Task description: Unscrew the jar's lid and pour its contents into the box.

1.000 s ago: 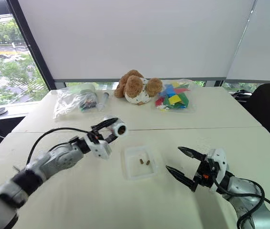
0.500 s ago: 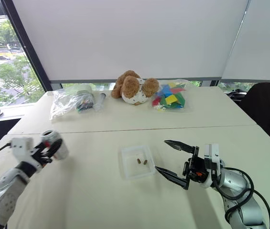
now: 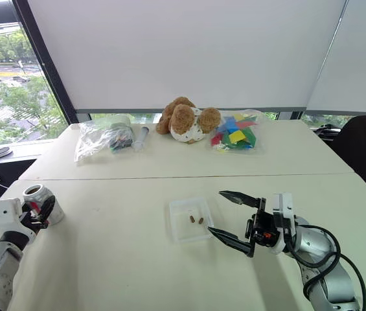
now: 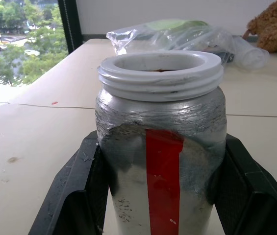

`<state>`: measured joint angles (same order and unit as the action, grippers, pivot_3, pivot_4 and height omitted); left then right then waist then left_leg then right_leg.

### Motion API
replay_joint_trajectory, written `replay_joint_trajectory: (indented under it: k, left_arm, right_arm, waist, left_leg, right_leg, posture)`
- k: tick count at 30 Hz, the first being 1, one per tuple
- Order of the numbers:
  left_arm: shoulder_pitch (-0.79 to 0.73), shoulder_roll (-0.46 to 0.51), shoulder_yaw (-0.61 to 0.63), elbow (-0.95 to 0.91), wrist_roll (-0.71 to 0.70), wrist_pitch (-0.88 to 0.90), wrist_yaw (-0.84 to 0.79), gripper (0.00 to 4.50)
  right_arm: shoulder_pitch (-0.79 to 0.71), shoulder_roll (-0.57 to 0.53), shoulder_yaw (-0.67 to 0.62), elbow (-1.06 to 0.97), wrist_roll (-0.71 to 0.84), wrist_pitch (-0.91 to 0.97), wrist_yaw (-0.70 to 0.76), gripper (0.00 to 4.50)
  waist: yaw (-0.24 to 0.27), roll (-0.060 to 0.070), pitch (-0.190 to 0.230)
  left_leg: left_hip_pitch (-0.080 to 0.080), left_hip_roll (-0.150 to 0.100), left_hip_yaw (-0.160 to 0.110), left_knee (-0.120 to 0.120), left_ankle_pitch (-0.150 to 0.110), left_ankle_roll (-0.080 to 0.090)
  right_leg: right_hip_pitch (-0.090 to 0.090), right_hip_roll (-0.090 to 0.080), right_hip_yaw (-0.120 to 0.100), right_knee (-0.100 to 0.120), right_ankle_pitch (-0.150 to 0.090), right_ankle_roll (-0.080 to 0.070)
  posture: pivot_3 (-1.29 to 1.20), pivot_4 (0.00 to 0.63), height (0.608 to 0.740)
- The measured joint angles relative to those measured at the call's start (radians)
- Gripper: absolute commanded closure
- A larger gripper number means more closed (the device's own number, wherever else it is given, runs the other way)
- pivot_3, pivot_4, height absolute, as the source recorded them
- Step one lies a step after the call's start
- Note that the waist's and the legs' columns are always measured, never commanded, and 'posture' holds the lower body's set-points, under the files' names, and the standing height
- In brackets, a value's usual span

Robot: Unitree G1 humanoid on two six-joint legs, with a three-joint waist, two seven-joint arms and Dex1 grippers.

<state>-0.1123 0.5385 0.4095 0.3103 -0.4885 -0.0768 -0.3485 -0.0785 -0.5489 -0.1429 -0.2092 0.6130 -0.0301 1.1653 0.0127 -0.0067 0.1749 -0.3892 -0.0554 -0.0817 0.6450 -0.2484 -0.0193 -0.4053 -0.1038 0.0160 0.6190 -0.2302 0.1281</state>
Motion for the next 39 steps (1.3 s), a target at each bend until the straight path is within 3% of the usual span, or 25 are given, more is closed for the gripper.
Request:
replay_joint_trajectory:
  k: [4,13,23,27,32,39]
  left_arm:
    - [0.017,-0.013,0.002,0.002,0.009,0.014,-0.021,0.01]
    - [0.094,-0.015,0.013,-0.04,0.02,0.047,-0.063,0.01]
    - [0.281,0.096,0.037,-0.051,0.066,0.012,-0.247,0.01]
    - [0.47,0.192,0.037,-0.205,0.093,-0.044,-0.42,0.01]
    - [0.583,0.263,0.045,-0.418,0.093,-0.071,-0.56,0.01]
    - [0.562,0.296,0.046,-0.507,0.082,-0.075,-0.659,0.01]
  right_arm:
    - [0.014,-0.017,-0.012,-0.003,0.002,0.004,0.001,0.0]
    - [0.087,-0.059,-0.063,-0.032,0.021,0.019,0.002,0.0]
    - [0.215,-0.103,-0.174,-0.056,0.039,0.03,0.012,0.0]
    - [0.267,-0.18,-0.245,-0.062,0.043,0.03,0.067,0.0]
    - [0.233,-0.263,-0.281,-0.044,0.057,0.033,0.138,0.0]
    - [0.174,-0.3,-0.281,0.066,0.032,0.004,0.234,0.0]
  waist:
    - [-0.001,0.0,0.0]
    - [0.0,-0.001,0.0]
    - [0.001,-0.001,0.0]
    - [-0.001,-0.001,0.0]
    - [0.0,-0.002,0.0]
    - [0.0,-0.001,0.0]
  left_leg:
    - [0.0,0.0,0.0,0.0,0.0,0.0]
    - [-0.001,0.0,0.0,0.0,-0.001,0.0]
    - [-0.002,0.001,0.0,-0.001,-0.001,0.0]
    - [-0.002,0.001,0.003,-0.003,-0.003,0.0]
    - [-0.003,0.002,0.004,-0.003,-0.005,-0.002]
    - [-0.003,0.002,0.005,-0.004,-0.004,0.002]
  right_leg:
    - [0.0,0.0,0.0,0.0,0.0,0.0]
    - [0.0,-0.001,0.0,-0.002,-0.002,-0.003]
    - [0.0,-0.002,0.0,-0.005,-0.004,-0.006]
    - [-0.002,-0.008,0.001,-0.007,-0.005,-0.008]
    - [-0.001,-0.01,0.001,-0.009,-0.006,-0.007]
    - [-0.002,-0.01,0.0,-0.009,-0.006,-0.007]
  posture:
    - [0.0,0.15,0.74]
    - [0.0,0.15,0.74]
    - [0.0,0.15,0.74]
    - [0.0,0.15,0.74]
    - [0.0,0.15,0.74]
    - [0.0,0.15,0.74]
